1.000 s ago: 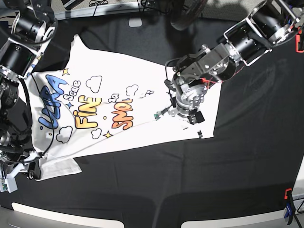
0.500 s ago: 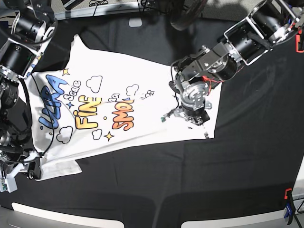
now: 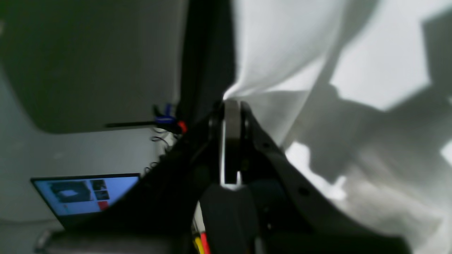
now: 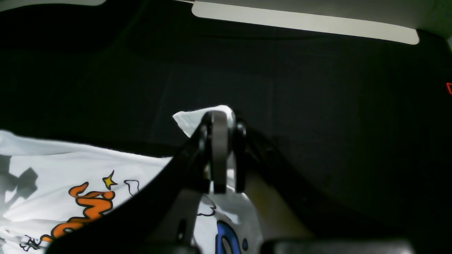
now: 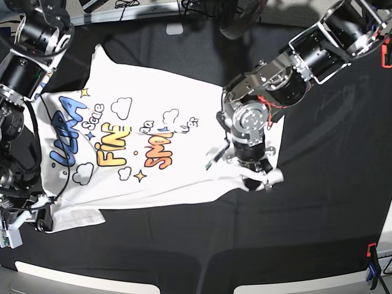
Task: Layout the t-shirt on the table in an organized manner, then fold the t-shirt properly
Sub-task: 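Pull the t-shirt side with the left gripper to straighten it, then grasp the t-shirt hem corners with both grippers and pull them apart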
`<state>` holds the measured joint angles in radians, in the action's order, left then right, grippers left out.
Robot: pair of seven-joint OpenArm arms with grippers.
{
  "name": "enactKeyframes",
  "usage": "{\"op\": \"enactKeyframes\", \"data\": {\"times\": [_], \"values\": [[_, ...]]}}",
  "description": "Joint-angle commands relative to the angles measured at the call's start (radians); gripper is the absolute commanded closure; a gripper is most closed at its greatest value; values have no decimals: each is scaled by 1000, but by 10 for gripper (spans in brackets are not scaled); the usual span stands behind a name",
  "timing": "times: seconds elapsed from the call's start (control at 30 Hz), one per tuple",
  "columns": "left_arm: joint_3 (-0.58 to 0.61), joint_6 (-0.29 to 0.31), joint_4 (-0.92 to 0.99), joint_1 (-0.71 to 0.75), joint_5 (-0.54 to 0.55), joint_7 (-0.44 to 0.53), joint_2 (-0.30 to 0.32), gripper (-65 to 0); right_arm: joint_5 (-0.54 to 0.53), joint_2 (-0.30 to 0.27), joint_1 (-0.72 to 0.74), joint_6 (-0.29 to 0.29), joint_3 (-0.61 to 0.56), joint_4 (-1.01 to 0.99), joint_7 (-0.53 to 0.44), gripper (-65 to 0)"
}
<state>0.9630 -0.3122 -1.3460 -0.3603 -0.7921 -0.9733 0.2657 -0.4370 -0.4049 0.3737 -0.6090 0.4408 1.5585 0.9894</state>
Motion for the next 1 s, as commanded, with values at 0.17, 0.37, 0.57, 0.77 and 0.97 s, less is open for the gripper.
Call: {"op": "enactKeyframes", "data": {"times": [0.17,0.37,0.57,0.77,0.97], "values": [[-6,-56,-63,-34,-23,38,1,0,14,-7,23,0,5,-23,-80,0],[-7,-58,-57,-80,202,164,21,0,15,14,26,0,4,-150,-171,0],[-6,-58,-19,-167,350,228,20,0,46,15,98,0,4,-317,-223,0],[-6,-31,130,-249,454,241,14,0,45,15,206,-1,4,-445,-213,0],[-6,47,283,-285,643,319,13,0,46,14,219,-2,4,-462,-196,0]]}}
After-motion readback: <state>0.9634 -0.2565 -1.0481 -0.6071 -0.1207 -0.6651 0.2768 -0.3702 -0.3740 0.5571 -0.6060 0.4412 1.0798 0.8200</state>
